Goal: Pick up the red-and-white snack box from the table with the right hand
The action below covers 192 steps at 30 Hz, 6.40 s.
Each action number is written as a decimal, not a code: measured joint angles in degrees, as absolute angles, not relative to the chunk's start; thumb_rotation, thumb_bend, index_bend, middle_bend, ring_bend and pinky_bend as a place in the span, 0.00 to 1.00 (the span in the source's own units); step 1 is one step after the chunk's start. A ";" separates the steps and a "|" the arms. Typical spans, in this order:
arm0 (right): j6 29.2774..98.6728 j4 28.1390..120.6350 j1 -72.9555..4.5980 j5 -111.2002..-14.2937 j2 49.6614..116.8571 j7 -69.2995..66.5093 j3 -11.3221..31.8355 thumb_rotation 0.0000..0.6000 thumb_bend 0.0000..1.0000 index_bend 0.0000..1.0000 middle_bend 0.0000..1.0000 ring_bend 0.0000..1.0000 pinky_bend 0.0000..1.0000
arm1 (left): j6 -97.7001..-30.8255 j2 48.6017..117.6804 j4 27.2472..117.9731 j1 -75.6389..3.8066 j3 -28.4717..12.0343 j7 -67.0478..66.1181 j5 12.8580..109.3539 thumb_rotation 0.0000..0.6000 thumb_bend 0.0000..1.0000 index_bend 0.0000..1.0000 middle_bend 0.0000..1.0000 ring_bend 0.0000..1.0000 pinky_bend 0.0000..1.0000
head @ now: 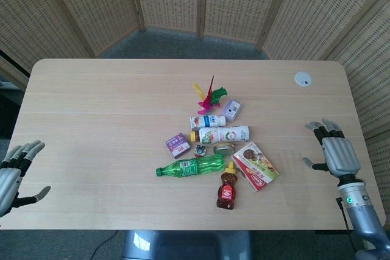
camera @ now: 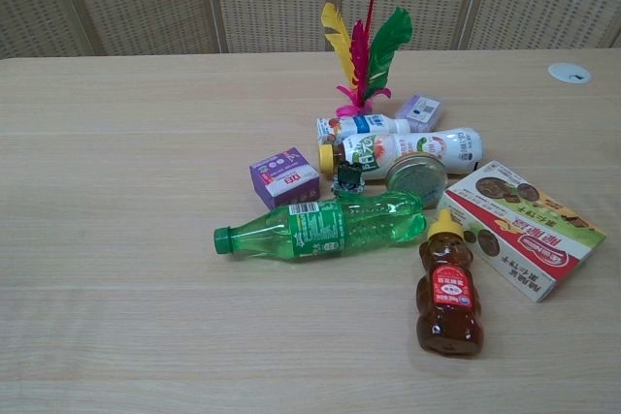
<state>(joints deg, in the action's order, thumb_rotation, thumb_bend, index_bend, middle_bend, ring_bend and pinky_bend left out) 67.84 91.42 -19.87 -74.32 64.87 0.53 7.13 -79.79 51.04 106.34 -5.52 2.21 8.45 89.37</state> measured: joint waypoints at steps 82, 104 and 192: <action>60.25 84.84 -29.44 -52.39 85.91 36.49 6.93 0.88 0.10 0.00 0.00 0.00 0.00 | -76.38 52.89 100.56 -8.09 1.48 12.83 86.74 1.00 0.30 0.05 0.00 0.00 0.00; 60.50 91.72 -31.39 -51.96 77.79 34.26 8.32 0.88 0.10 0.00 0.00 0.00 0.00 | -75.92 53.21 100.66 -8.54 1.36 12.75 87.11 1.00 0.30 0.05 0.00 0.00 0.00; 57.13 103.51 -38.70 -55.37 59.96 17.79 20.38 1.00 0.18 0.29 0.64 0.72 0.43 | -81.64 52.22 101.03 -4.30 3.65 15.58 90.64 1.00 0.29 0.04 0.00 0.00 0.00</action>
<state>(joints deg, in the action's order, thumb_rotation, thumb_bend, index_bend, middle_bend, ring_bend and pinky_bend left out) 57.13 103.51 -38.70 -55.37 59.96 17.79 20.38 -81.64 52.22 101.03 -4.30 3.65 15.58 90.64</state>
